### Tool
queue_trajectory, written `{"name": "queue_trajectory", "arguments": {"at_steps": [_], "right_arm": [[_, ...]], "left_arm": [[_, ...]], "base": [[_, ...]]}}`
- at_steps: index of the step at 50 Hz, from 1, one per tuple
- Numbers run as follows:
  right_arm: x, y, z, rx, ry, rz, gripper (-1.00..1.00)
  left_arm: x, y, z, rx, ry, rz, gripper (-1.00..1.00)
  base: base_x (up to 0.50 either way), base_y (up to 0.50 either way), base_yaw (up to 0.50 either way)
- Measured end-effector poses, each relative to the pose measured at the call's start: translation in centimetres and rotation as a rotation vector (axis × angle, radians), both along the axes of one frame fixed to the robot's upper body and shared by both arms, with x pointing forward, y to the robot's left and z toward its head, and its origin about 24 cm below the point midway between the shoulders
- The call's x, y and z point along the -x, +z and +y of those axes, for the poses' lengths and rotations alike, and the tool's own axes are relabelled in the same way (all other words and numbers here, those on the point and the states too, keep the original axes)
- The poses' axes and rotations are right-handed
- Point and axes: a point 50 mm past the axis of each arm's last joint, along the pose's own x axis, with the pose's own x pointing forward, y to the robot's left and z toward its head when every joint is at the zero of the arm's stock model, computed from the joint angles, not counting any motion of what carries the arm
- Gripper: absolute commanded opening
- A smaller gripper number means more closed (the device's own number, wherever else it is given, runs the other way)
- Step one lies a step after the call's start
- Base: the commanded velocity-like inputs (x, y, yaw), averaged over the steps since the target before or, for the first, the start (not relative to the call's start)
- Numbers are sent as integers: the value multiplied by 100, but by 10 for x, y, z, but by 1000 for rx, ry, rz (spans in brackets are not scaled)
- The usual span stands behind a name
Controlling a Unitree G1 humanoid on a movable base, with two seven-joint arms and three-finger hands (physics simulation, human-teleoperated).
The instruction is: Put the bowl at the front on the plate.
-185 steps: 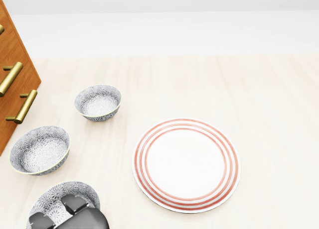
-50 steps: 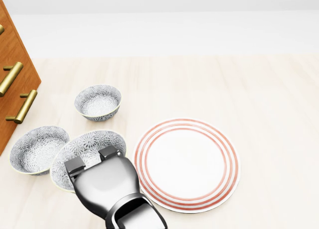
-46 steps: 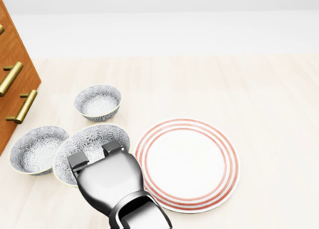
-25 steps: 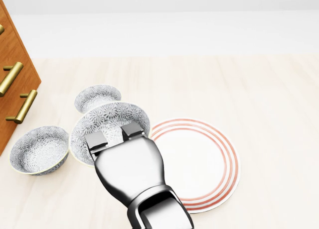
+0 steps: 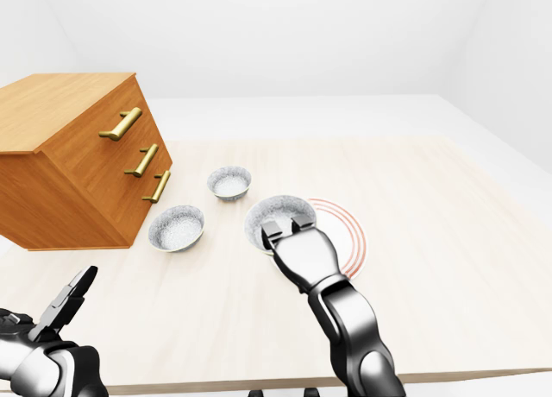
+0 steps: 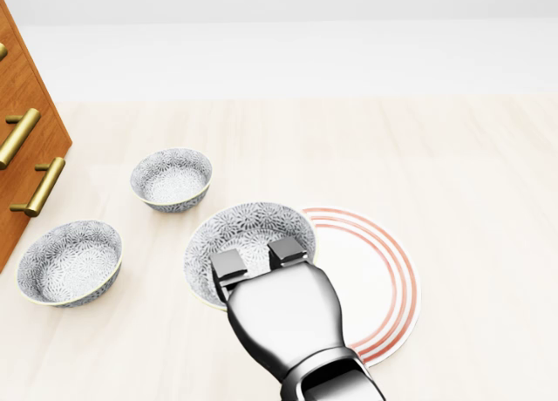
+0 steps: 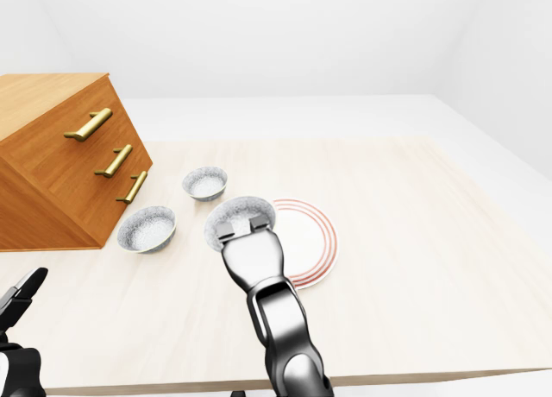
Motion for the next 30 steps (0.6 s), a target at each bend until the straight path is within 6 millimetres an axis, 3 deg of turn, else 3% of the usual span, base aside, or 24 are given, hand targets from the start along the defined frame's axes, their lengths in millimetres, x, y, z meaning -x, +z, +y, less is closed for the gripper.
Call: {"name": "queue_trajectory", "arguments": {"at_steps": [30], "right_arm": [[9,-22,-33,11,-75,94,-100]], "left_arm": [[0,0,0,-3,-1,1,100]], "base": [[0,0,0]]}}
